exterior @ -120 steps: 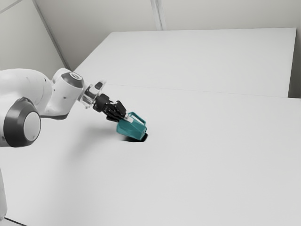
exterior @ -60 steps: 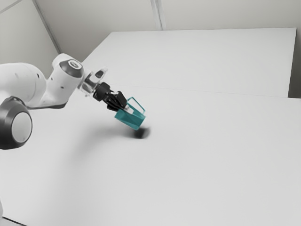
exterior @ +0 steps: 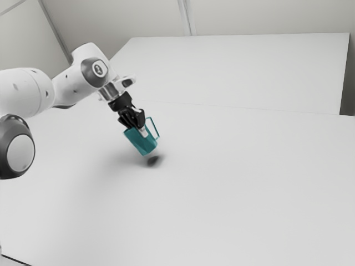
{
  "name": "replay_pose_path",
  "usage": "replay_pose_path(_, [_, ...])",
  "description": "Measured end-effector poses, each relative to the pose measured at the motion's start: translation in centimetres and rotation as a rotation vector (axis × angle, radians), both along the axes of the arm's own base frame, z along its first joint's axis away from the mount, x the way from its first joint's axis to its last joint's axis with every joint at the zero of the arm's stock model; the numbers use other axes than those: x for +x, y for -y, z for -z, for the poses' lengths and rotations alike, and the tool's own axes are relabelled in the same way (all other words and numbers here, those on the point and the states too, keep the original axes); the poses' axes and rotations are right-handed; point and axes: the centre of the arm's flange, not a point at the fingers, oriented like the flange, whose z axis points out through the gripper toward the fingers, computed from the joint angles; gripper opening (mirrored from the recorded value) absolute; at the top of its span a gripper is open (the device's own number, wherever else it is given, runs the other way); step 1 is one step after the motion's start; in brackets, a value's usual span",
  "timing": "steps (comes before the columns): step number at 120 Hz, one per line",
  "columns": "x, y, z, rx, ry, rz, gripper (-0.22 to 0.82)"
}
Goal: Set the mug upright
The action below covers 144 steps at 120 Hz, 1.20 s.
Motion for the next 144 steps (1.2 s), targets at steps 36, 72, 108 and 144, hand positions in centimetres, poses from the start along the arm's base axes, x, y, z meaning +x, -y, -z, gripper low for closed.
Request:
replay_pose_path(36, [1.5, 1.2, 0.7, 0.209, -0.041, -0.015, -0.18])
replay_pose_path(72, [2.5, 3.2, 1.3, 0.352, -0.032, -0.036, -0.18])
replay_pose_path(108, [3.2, 4.0, 2.5, 0.426, -0.033, -0.078, -0.18])
replay_pose_path(144, [3.5, 4.4, 3.2, 0.474, -0.035, -0.117, -0.18])
